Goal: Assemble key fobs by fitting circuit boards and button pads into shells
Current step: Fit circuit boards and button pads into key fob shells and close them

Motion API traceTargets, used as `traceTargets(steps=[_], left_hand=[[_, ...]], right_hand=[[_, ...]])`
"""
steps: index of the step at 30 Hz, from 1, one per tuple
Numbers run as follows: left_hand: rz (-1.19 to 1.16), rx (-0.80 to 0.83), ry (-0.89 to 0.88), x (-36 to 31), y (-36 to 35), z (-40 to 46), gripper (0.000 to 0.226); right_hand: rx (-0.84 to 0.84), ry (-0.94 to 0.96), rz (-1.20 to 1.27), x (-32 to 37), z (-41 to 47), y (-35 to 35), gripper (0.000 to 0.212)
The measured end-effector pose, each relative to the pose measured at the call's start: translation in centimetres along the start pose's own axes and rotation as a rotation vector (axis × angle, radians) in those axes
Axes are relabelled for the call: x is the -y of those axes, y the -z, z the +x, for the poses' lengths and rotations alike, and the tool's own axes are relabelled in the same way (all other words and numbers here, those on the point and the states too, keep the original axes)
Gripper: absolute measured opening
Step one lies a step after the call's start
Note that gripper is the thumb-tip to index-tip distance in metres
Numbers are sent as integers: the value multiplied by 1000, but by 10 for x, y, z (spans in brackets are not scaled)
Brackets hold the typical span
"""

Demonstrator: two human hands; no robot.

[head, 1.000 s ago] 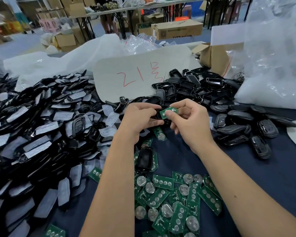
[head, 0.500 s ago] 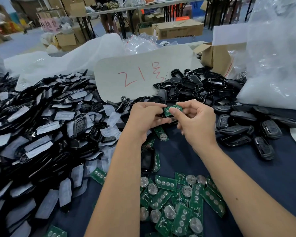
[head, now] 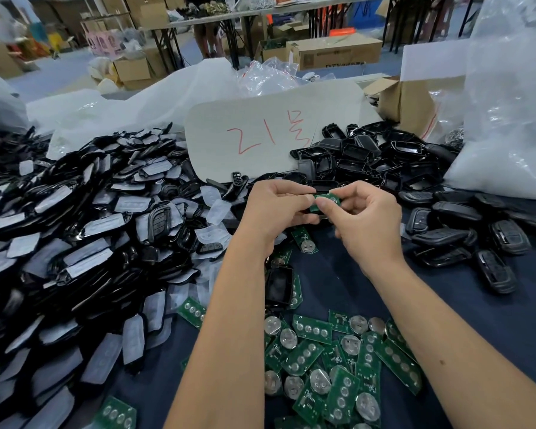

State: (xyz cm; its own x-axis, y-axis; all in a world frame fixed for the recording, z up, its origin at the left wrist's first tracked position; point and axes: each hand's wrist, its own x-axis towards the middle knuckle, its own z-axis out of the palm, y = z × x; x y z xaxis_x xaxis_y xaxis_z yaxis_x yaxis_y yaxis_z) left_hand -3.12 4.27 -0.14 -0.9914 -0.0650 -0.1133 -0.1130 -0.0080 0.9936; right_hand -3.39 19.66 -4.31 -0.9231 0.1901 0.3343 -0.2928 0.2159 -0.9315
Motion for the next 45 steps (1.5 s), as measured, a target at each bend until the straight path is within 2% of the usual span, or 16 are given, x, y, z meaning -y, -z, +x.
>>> traceTargets(steps=[3,9,16,20,22,25,27,30,32,34,35,40,45], left_hand=[[12,-10,-18,0,0,0,11],[33,-39,-24,1,5,1,11],[149,-7,-108,-4,9,-2,18],[234,22,-159,-16,21,-10,19],[264,22,-142,-29,33,-14,19],[384,-104,-81,-56,67,-19,19],[455,-269,-51,-72,101,-28,19],[496,-553,-6,-80,149,-46,15],[504,-702,20,-79,172,-56,13],[465,-769,7,-79,188,-63,17],[431,-783,-5,-79,191,-63,18],[354,-800,-33,-79,185,-59,13],[340,-749,-19,-76,172,-59,10]], right_hand=[[-9,-20,-6,-1,0,0,29],[85,-98,50,-8,4,1,20],[45,-156,102,-6,5,0,38],[140,-143,175,0,3,1,30],[176,-46,95,9,-2,0,27],[255,283,-172,30,-12,-6,25],[420,499,-272,49,-25,-18,21],[759,766,-454,76,-57,-50,15],[947,926,-516,89,-79,-75,28],[1042,1047,-535,100,-92,-94,49],[1071,1067,-531,104,-94,-100,52],[1131,1165,-636,104,-106,-119,33],[1160,1014,-609,93,-96,-111,36]])
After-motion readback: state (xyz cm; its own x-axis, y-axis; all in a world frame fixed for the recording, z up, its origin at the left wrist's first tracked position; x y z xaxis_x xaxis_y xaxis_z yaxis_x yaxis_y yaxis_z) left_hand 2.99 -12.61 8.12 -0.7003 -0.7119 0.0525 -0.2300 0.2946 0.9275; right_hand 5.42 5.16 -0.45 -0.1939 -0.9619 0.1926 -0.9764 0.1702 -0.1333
